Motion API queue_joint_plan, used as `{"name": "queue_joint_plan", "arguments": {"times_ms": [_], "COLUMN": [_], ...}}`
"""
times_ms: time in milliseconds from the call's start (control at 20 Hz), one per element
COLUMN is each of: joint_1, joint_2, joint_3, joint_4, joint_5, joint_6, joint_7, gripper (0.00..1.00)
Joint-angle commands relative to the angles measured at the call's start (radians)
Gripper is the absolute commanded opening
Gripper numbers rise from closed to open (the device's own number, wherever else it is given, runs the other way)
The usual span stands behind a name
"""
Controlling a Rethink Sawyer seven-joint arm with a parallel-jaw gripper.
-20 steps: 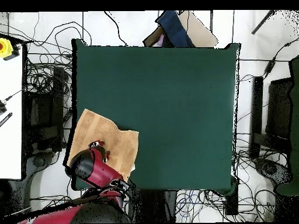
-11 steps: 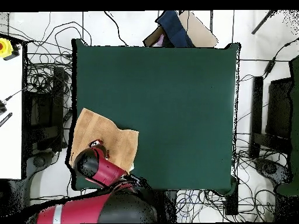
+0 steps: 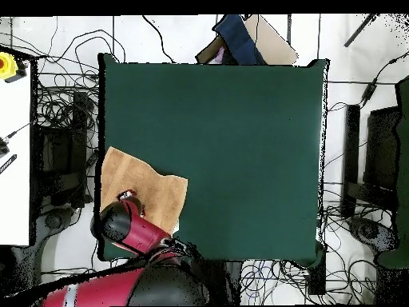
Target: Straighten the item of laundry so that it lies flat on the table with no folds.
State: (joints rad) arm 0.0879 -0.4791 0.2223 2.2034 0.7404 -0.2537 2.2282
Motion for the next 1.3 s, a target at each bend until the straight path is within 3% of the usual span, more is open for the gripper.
{"name": "queue_joint_plan", "arguments": {"times_ms": [50,400,500,750,1000,1200,1300], "joint_1": [0.266,0.328,0.394,0.409,0.457,0.379,0.303], "joint_2": [-0.045,-0.147,-0.107,-0.036,0.124,0.189,0.208], "joint_3": [-0.15,-0.353,-0.475,-0.564,-0.675,-0.621,-0.549], "joint_4": [-0.18,-0.218,-0.262,-0.27,-0.329,-0.348,-0.36], "joint_5": [0.16,0.014,-0.014,-0.061,-0.034,-0.031,-0.062], "joint_6": [0.428,0.603,0.585,0.434,0.357,0.243,0.245], "joint_7": [0.167,0.221,0.202,0.167,0.195,0.171,0.132], "gripper": [1.0,1.0,1.0,1.0,1.0,1.0,1.0]}}
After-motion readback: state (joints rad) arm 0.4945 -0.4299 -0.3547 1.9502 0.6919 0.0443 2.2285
